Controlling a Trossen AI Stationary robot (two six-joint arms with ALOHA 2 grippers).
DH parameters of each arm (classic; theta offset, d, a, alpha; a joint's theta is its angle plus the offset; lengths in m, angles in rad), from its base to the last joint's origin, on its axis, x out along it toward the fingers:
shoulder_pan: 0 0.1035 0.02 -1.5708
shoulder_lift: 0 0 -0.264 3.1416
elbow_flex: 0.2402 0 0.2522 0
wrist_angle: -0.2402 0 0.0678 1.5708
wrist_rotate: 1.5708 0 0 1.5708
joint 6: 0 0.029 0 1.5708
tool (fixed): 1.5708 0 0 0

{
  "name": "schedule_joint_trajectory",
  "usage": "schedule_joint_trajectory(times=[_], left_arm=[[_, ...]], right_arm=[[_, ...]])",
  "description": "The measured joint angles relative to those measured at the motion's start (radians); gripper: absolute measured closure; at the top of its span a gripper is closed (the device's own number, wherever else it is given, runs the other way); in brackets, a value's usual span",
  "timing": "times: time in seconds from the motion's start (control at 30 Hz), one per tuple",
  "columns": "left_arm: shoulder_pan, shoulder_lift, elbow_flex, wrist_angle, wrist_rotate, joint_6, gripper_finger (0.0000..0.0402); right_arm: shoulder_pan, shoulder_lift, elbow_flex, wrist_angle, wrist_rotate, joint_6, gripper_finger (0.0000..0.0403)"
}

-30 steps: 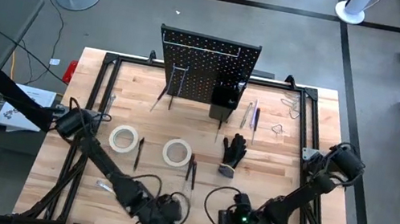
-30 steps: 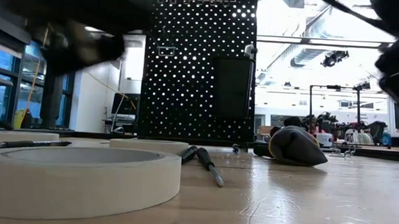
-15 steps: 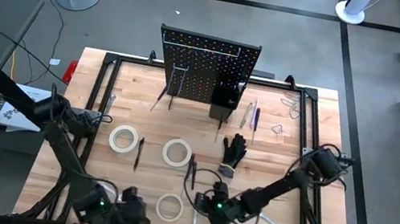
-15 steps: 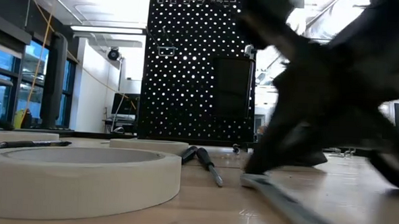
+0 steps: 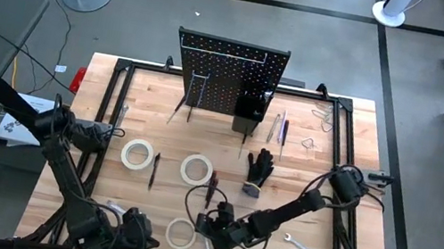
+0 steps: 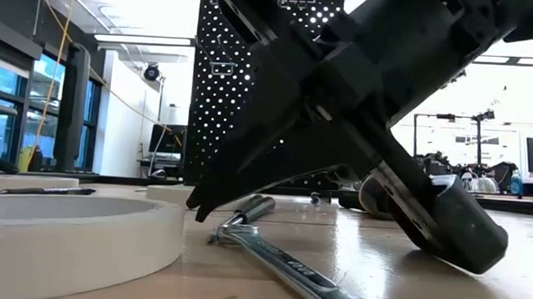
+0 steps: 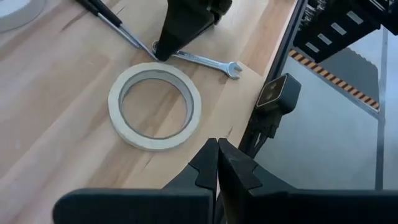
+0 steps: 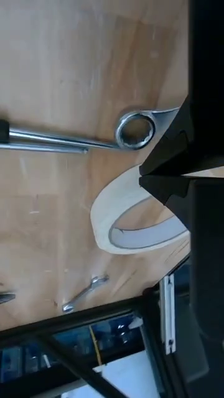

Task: Hang tools onto peg board
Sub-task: Hang the 12 mm tool onto the pegboard on the top left

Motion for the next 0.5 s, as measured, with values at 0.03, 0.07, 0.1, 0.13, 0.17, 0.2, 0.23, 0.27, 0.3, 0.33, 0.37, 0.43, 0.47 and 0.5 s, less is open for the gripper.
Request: schedule_joint_trajectory(times=[0.03, 0.07, 0.1, 0.13, 0.17, 0.2, 0.23, 0.27, 0.3, 0.33, 0.37, 0.43, 0.47, 0.5], left_arm=[[0.0, 0.0, 0.0, 0.0, -0.001, 0.0, 0.0401], [0.0, 0.0, 0.0, 0.0, -0.001, 0.0, 0.0401], [0.0, 0.0, 0.0, 0.0, -0.001, 0.0, 0.0401], [0.0, 0.0, 0.0, -0.001, -0.002, 0.0, 0.0401], [0.0, 0.0, 0.0, -0.001, -0.005, 0.0, 0.0401], [0.0, 0.0, 0.0, -0.001, -0.009, 0.0, 0.0401], [0.0, 0.0, 0.0, -0.001, -0.014, 0.0, 0.0401], [0.0, 0.0, 0.0, -0.001, -0.016, 0.0, 0.0401], [0.0, 0.0, 0.0, -0.002, -0.018, 0.0, 0.0401], [0.0, 0.0, 0.0, -0.003, -0.023, 0.001, 0.0401], [0.0, 0.0, 0.0, -0.006, -0.031, 0.001, 0.0401], [0.0, 0.0, 0.0, -0.006, -0.054, 0.001, 0.0401], [0.0, 0.0, 0.0, -0.006, -0.056, 0.001, 0.0401], [0.002, 0.0, 0.0, -0.006, -0.057, 0.001, 0.0401]], right_arm=[[0.0, 0.0, 0.0, 0.0, 0.0, 0.008, 0.0403], [0.0, -0.003, 0.0, 0.0, -0.002, 0.006, 0.0403], [0.0, -0.009, 0.0, 0.0, -0.01, -0.013, 0.0403], [0.0, -0.016, -0.001, -0.008, -0.022, -0.044, 0.0403], [0.0, -0.023, -0.001, -0.022, -0.033, -0.08, 0.0403], [-0.001, -0.035, -0.004, -0.041, -0.05, -0.119, 0.0403], [-0.003, -0.046, -0.006, -0.069, -0.069, -0.175, 0.0403], [-0.006, -0.055, -0.007, -0.089, -0.105, -0.246, 0.0403], [-0.011, -0.062, -0.007, -0.103, -0.145, -0.33, 0.0403], [-0.015, -0.073, -0.007, -0.127, -0.194, -0.403, 0.0403], [-0.021, -0.08, -0.007, -0.149, -0.236, -0.457, 0.0403], [-0.023, -0.082, -0.006, -0.173, -0.271, -0.517, 0.0403], [-0.024, -0.083, -0.004, -0.182, -0.289, -0.536, 0.0403], [-0.025, -0.084, -0.004, -0.194, -0.311, -0.554, 0.0403]])
